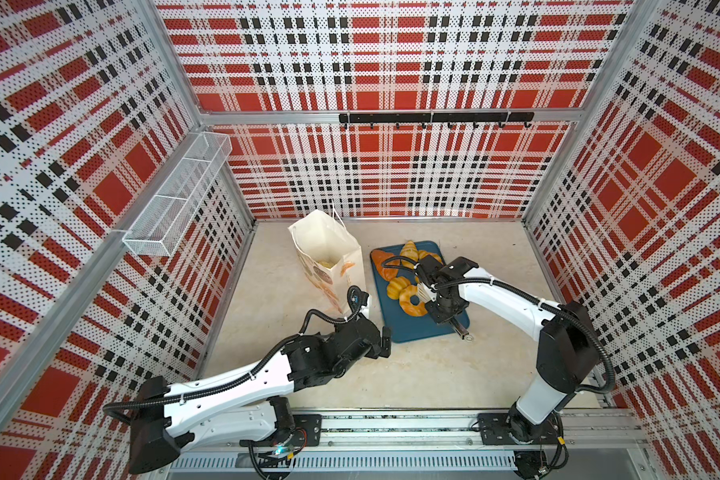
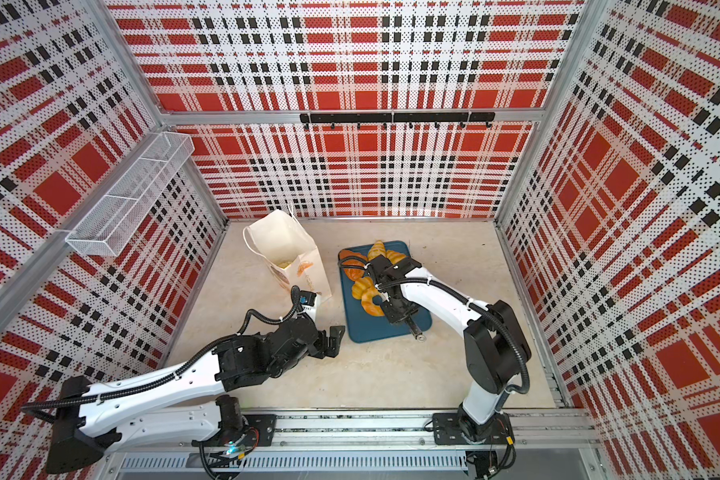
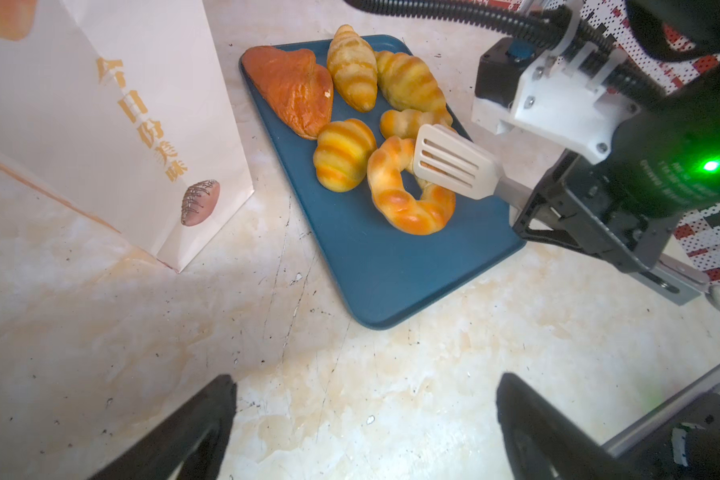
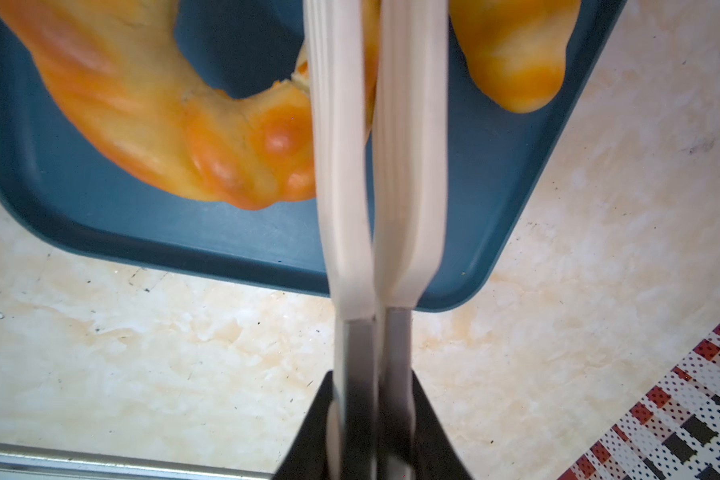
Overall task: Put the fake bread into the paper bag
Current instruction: 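Squeeze the tongs shut on the ring roll with the right gripper, then lift the ring roll and carry it above the bag with right gripper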
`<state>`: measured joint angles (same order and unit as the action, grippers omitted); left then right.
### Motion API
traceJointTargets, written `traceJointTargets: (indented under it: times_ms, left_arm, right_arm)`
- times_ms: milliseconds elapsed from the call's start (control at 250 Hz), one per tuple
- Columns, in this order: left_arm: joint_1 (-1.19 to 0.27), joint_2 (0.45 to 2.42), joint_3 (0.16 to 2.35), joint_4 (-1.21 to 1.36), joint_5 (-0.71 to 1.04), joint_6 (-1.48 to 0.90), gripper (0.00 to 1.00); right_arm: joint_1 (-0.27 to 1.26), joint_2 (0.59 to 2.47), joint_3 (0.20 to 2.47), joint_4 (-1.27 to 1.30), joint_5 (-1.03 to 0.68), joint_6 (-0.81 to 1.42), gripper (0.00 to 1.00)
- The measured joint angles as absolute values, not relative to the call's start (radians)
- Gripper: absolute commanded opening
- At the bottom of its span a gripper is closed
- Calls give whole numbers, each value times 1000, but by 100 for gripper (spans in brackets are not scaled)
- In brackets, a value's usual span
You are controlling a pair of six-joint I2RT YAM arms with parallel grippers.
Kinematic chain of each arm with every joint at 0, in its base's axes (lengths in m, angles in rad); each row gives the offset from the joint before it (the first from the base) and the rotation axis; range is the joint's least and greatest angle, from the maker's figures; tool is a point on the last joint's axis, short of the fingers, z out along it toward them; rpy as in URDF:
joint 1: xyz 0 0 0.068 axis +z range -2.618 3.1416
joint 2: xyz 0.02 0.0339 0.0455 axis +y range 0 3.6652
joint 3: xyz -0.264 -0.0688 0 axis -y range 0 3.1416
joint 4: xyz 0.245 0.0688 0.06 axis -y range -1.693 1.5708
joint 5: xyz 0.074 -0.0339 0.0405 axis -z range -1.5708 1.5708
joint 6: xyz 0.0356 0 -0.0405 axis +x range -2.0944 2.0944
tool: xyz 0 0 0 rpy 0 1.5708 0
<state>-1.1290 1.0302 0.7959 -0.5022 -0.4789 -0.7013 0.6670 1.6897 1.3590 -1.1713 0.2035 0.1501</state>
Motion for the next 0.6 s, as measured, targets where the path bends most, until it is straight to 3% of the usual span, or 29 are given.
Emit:
traceJointTargets:
  times_ms: [600]
  left_arm:
    - [-1064, 980, 842, -555, -466, -628, 99]
  right_arm:
    - [666, 1555, 1354, -1143, 115, 188, 25]
